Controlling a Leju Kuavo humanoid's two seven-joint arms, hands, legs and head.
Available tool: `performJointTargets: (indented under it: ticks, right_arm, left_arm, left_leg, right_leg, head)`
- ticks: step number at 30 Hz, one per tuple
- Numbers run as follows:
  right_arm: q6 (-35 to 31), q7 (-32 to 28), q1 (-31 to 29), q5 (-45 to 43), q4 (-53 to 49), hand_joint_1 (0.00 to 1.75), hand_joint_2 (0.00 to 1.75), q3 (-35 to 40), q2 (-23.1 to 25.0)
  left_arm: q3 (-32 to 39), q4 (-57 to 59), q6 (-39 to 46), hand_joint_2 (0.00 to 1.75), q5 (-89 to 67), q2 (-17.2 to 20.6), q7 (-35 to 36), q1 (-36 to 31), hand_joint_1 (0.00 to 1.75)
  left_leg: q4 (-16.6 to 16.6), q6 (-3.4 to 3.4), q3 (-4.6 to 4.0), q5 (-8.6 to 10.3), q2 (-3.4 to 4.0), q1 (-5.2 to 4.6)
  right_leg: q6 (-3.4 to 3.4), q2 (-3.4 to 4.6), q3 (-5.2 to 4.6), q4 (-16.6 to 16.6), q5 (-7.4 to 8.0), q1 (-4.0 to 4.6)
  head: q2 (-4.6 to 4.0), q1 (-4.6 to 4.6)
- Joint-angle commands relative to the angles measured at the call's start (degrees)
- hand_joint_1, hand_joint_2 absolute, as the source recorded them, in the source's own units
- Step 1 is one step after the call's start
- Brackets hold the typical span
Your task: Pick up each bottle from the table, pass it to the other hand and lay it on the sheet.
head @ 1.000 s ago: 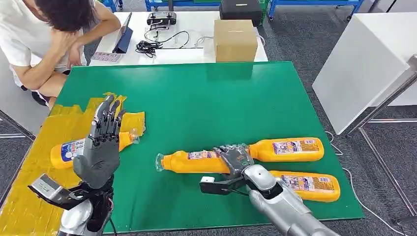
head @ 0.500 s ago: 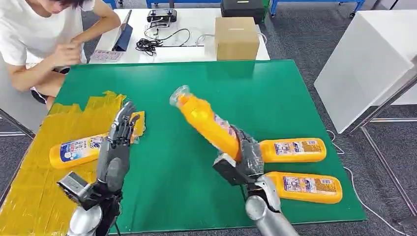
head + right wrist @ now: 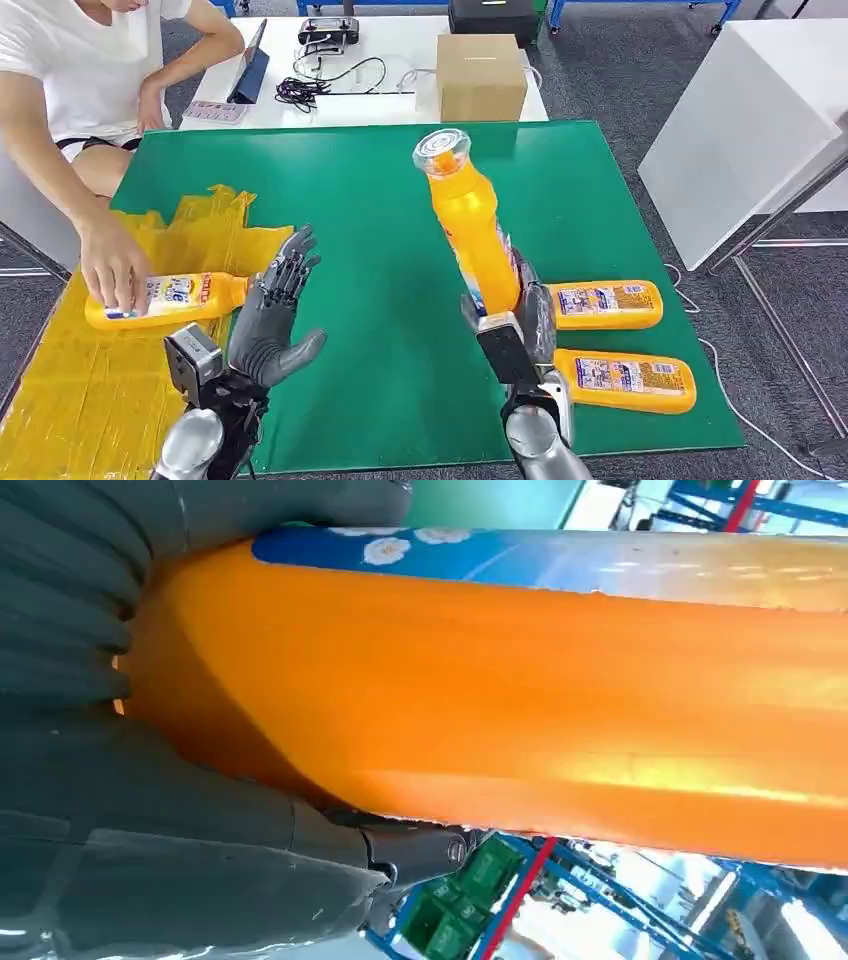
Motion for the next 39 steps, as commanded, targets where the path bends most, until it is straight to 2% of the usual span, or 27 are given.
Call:
performJointTargets:
  ticks: [1, 5, 12, 14, 19, 22, 30, 33, 34, 39]
  right_arm:
    - [1.19, -0.86, -3.82, -2.00, 4.64, 1.75, 1.75, 3.24, 1.04]
    - [2.50, -1.24, -6.91, -2.46, 10.70, 1.75, 1.75, 7.46, 2.44]
    - [2.50, -1.24, -6.91, -2.46, 10.70, 1.75, 1.75, 7.46, 2.44]
    - [3.46, -1.35, -7.95, -2.36, 12.91, 1.75, 1.75, 9.56, 2.76]
    - [2.14, -2.63, -14.60, 1.60, 28.39, 1.75, 1.75, 17.96, 5.81]
    - [0.97, -4.41, -16.44, 2.60, 34.25, 1.75, 1.75, 21.61, 7.25]
    - [0.15, -4.80, -17.95, 6.26, 39.19, 1.75, 1.75, 29.79, 8.81]
    - [0.44, -5.02, -18.18, 6.34, 40.53, 1.75, 1.75, 32.06, 8.92]
    - [0.37, -5.03, -18.25, 6.24, 40.82, 1.75, 1.75, 32.62, 8.92]
    - [0.14, -5.14, -18.37, 7.29, 42.41, 1.75, 1.75, 35.38, 8.86]
  left_arm:
    - [-3.23, 7.79, -2.76, 1.75, 6.10, 0.53, 1.60, -4.73, 0.00]
    - [-3.80, 8.51, -3.95, 1.75, 9.41, 0.73, 2.14, -6.48, 0.00]
    - [-3.80, 8.51, -3.95, 1.75, 9.41, 0.73, 2.14, -6.48, 0.00]
    - [-4.18, 8.98, -4.49, 1.75, 10.54, 0.82, 2.50, -7.25, 0.00]
    - [-4.77, 11.48, -7.17, 1.75, 16.99, 0.75, 4.17, -10.93, 0.00]
    - [-4.39, 11.92, -8.13, 1.75, 19.89, 1.16, 4.60, -11.71, 0.00]
    - [-3.97, 13.49, -8.77, 1.75, 22.66, 1.29, 5.04, -12.61, 0.00]
    - [-3.87, 14.32, -9.05, 1.75, 23.52, 1.31, 5.20, -13.00, 0.00]
    - [-3.84, 14.48, -9.16, 1.75, 23.84, 1.30, 5.23, -13.08, 0.00]
    - [-3.67, 15.29, -9.24, 1.75, 24.56, 1.24, 5.40, -13.54, 0.00]
  left_leg:
    - [-0.06, -0.04, 0.16, -0.02, -0.01, 0.00]
    - [-0.07, -0.06, 0.19, -0.04, 0.13, 0.03]
    - [-0.07, -0.04, 0.17, -0.04, -0.03, 0.05]
    - [-0.09, -0.05, 0.25, -0.07, 0.02, 0.03]
    - [-0.06, -0.08, 0.14, -0.03, 0.19, 0.06]
    - [-0.13, -0.11, 0.19, -0.01, 0.26, 0.07]
    - [-0.06, -0.06, 0.03, -0.01, 0.06, 0.07]
    - [-0.11, -0.11, 0.30, -0.09, 0.02, 0.11]
    - [-0.04, -0.07, -0.02, 0.01, -0.09, 0.10]
    - [-0.03, -0.07, -0.10, 0.03, -0.11, 0.09]
  right_leg:
    - [0.01, -0.04, 0.17, -0.07, -0.02, 0.00]
    - [0.01, 0.10, 0.20, -0.08, 0.01, 0.03]
    - [0.02, -0.01, 0.23, -0.11, -0.03, 0.04]
    - [0.03, 0.03, 0.29, -0.13, -0.05, 0.03]
    - [-0.01, 0.21, 0.15, -0.07, 0.04, 0.07]
    - [-0.03, 0.20, 0.17, -0.12, 0.05, 0.07]
    - [0.00, 0.04, 0.04, 0.00, -0.03, 0.09]
    - [0.02, -0.04, 0.36, -0.11, -0.11, 0.14]
    - [0.02, -0.13, 0.07, -0.04, -0.05, 0.13]
    - [0.00, -0.13, -0.04, -0.01, -0.04, 0.11]
  head:
    - [0.00, 0.00]
    - [0.00, 0.00]
    - [0.00, 0.00]
    - [0.00, 0.02]
    - [0.00, 0.02]
    - [0.00, 0.02]
    - [0.00, 0.04]
    - [0.00, 0.09]
    - [0.00, 0.02]
    - [0.00, 0.02]
